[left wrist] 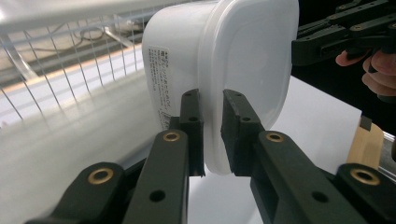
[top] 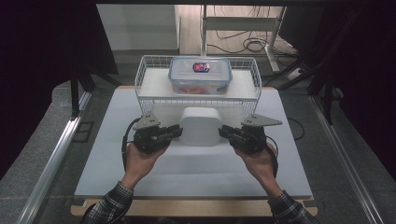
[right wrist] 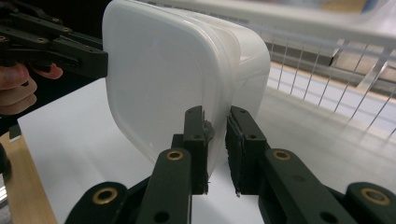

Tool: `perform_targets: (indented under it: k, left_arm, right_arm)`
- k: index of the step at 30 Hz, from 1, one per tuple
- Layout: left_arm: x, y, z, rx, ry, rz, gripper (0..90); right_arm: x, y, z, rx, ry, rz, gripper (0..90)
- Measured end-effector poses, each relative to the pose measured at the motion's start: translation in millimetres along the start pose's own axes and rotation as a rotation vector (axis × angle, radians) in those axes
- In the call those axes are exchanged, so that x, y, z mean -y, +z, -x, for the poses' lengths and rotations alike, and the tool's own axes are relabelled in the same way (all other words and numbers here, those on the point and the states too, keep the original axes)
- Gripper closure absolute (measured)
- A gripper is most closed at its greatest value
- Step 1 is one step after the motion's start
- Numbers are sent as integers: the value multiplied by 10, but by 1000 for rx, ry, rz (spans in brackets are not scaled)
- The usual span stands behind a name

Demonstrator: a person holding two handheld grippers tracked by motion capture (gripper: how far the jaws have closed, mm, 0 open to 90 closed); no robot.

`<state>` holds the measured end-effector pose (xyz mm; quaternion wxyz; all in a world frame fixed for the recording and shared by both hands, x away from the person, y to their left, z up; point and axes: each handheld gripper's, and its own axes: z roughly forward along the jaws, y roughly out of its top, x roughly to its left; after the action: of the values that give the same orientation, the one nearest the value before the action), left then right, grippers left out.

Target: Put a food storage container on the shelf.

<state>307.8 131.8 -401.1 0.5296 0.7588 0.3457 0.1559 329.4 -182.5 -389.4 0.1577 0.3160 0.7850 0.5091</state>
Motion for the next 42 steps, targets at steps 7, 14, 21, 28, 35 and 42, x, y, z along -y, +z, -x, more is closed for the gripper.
perform_targets:
  k: [7,14,21,28,35,42]
  left_arm:
    - [-219,-62,15,-23,48,44,796]
    - [-415,-137,28,-53,98,87,795]
    - [-545,-188,6,-69,140,116,795]
    - [-640,-215,-41,-75,158,158,795]
    - [-739,-229,-98,-78,168,194,795]
    - [-875,-251,-128,-89,184,219,794]
  right_arm:
    - [-198,-68,8,19,-29,44,779]
    - [-395,-129,-5,46,-70,96,777]
    - [-532,-151,-16,66,-99,139,776]
    - [-665,-159,-31,92,-141,181,775]
    - [-806,-158,-34,113,-172,219,774]
    - [-957,-166,-23,132,-191,248,772]
